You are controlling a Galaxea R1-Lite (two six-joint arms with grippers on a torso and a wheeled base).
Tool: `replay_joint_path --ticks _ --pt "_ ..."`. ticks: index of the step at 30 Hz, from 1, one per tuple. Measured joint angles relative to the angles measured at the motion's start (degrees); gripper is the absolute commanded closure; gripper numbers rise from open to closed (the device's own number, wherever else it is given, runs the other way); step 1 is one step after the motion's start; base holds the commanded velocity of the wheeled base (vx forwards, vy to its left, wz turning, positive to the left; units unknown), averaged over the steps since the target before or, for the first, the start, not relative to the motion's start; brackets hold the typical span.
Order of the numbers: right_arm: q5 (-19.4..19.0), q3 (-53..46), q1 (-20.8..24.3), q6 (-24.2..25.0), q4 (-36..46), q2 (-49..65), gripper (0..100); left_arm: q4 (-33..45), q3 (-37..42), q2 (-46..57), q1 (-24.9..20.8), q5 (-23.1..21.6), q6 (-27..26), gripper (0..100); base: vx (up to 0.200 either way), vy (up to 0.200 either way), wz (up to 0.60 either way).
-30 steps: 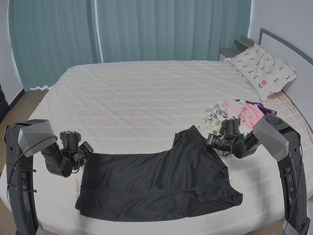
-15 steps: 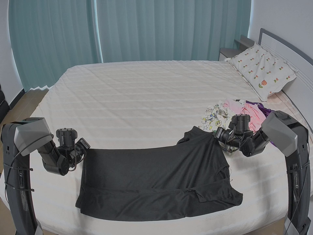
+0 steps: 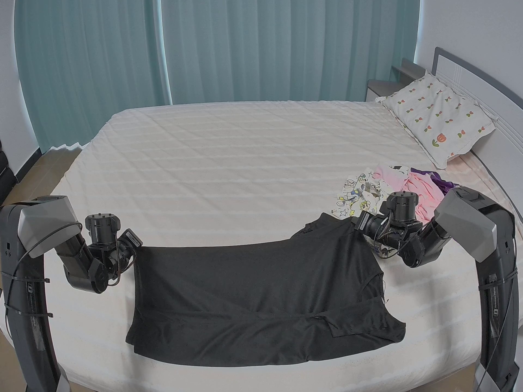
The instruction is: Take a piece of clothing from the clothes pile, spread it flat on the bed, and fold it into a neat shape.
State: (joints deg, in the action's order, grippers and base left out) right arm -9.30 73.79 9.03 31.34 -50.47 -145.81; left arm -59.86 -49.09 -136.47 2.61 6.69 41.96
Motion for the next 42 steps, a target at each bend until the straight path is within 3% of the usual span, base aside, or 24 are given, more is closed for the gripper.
replay_joint_path --ticks 4,10,24,34,42 --pt "-0.7 -2.1 -0.2 0.0 0.0 1.2 100 -0.1 0.7 0.3 0.0 -0.1 -0.4 100 0.0 0.0 0.0" --pt "-4.9 -7.1 -0.8 0.5 -0.2 5.1 100 -0.2 2.3 2.4 0.3 -1.0 -0.8 100 0.0 0.0 0.0" --pt "-8.0 -20.2 -2.5 -0.5 0.2 13.2 100 -0.3 8.9 6.3 2.1 -2.7 -4.9 100 0.0 0.0 0.0" --pt "-8.4 -29.8 -3.1 -6.5 0.0 15.4 100 -0.5 15.6 6.8 2.2 -5.2 -7.0 100 0.0 0.0 0.0" --pt "-8.2 -36.1 -2.8 -11.0 0.1 15.7 100 -1.5 22.2 6.8 2.2 -7.8 -11.7 100 0.0 0.0 0.0"
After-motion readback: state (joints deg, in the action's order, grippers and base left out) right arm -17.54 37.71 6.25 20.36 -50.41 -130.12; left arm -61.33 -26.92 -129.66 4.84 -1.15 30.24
